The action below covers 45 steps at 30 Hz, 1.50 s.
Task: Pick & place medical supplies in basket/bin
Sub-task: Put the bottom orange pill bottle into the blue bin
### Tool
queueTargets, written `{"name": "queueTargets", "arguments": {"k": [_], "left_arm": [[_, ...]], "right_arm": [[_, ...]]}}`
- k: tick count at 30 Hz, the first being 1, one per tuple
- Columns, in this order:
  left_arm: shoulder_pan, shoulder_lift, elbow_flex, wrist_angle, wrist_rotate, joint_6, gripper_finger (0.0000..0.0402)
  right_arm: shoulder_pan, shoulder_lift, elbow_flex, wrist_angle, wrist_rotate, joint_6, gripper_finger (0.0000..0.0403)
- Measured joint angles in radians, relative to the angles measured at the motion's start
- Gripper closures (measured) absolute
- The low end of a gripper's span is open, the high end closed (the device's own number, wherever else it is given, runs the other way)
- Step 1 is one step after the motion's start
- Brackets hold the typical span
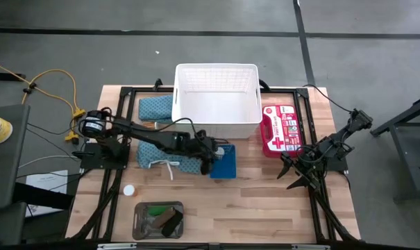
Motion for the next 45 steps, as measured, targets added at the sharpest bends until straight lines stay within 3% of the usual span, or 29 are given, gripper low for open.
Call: {"name": "queueTargets", "arguments": {"k": [8,18,24,33,45], "left_arm": [[-0.152,-0.085,0.001,-0.209,-0.172,-0.138,0.0165],[-0.28,-0.15,0.001,-0.515,-0.204,-0.465,0.0165],[-0.351,-0.162,0.001,-0.603,-0.247,-0.592,0.0165],[-0.37,-0.162,0.001,-0.746,-0.173,-0.819,0.0165],[-0.41,-0.162,0.001,-0.925,0.014,-0.828,0.0165]], "right_arm": [[0.0,0.0,0.0,0.003,0.0,0.0,0.0177],[0.0,0.0,0.0,0.004,0.0,0.0,0.0177],[0.0,0.0,0.0,0.004,0.0,0.0,0.0177],[0.0,0.0,0.0,0.005,0.0,0.0,0.0177],[0.0,0.0,0.0,0.005,0.0,0.0,0.0177]]}}
